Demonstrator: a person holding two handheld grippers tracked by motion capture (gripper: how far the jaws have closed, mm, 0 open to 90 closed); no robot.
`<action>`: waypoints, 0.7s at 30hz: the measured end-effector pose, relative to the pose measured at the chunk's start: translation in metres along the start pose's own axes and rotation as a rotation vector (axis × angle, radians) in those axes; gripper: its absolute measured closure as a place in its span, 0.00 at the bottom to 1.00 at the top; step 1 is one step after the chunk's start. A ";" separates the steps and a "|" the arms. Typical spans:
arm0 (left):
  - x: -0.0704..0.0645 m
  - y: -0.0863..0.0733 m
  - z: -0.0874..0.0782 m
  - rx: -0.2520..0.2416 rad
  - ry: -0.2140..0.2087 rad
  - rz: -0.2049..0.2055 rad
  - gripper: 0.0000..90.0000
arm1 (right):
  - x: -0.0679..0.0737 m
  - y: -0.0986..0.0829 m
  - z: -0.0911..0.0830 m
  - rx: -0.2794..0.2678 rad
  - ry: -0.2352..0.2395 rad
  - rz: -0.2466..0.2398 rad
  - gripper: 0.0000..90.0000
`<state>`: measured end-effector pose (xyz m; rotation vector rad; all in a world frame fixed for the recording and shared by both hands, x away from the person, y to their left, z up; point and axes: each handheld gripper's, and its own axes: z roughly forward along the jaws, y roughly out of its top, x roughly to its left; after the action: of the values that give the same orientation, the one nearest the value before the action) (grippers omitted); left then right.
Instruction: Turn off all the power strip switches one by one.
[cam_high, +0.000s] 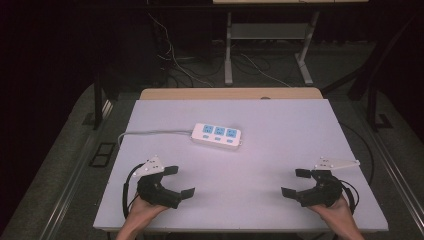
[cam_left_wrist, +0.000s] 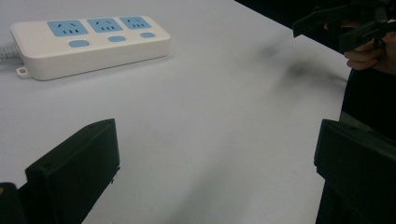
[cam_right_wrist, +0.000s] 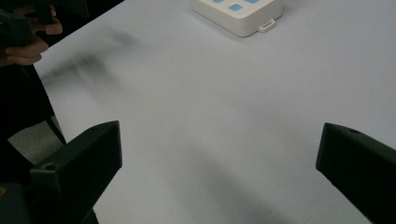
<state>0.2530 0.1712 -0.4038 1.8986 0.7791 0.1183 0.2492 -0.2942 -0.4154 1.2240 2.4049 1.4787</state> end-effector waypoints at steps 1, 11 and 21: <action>0.000 0.001 0.000 0.004 0.000 0.003 0.00 | 0.000 0.000 0.000 0.000 -0.001 0.000 0.00; 0.003 0.014 0.001 0.025 -0.002 0.013 0.00 | 0.000 0.000 0.000 0.001 -0.005 -0.002 0.00; 0.009 0.029 -0.001 0.040 0.001 0.026 0.00 | 0.000 0.000 0.001 0.009 -0.004 -0.003 0.00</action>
<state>0.2730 0.1696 -0.3807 1.9468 0.7626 0.1214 0.2495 -0.2937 -0.4163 1.2230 2.4123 1.4646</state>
